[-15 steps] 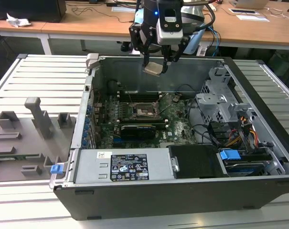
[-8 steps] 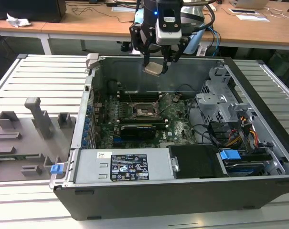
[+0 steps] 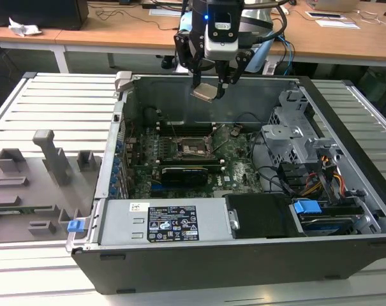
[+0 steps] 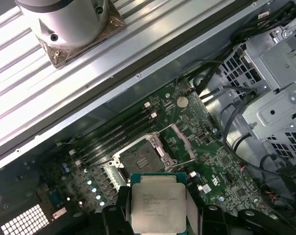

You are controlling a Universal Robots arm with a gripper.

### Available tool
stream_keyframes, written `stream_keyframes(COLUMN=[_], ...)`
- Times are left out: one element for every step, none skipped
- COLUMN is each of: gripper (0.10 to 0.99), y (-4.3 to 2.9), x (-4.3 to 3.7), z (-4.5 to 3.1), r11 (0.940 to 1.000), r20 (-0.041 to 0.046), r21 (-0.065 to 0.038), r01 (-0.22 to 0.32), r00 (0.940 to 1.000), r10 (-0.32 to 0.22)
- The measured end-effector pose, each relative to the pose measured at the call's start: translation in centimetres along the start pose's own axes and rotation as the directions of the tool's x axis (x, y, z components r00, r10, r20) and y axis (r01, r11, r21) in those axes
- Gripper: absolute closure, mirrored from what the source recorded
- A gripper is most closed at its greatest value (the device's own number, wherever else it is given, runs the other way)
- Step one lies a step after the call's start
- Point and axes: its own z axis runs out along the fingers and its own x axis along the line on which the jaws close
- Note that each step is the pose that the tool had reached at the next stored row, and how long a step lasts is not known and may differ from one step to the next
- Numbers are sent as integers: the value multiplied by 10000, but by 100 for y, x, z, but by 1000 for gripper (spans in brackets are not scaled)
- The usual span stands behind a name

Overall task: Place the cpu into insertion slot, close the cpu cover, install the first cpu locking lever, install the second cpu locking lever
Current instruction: 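Place the cpu into insertion slot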

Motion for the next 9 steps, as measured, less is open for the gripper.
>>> stream_keyframes(gripper=[545,545,545,545,545,545,545,545,545], y=[0,0,0,0,0,0,0,0,-1], x=[0,0,0,0,0,0,0,0,0], z=[1,1,1,2,5,5,5,6,7], r11=[10000,9999,9998,9996,9991,9984,9978,9972,9958], r20=[5,14,19,24,37,48,57,64,79], r21=[-2,-4,-4,-7,-8,-7,-8,-11,-16], r01=[-57,-152,-209,-291,-434,-564,-664,-746,-916], r00=[10000,9999,9998,9996,9990,9984,9978,9972,9958], r10=[57,153,209,291,434,564,664,746,916])
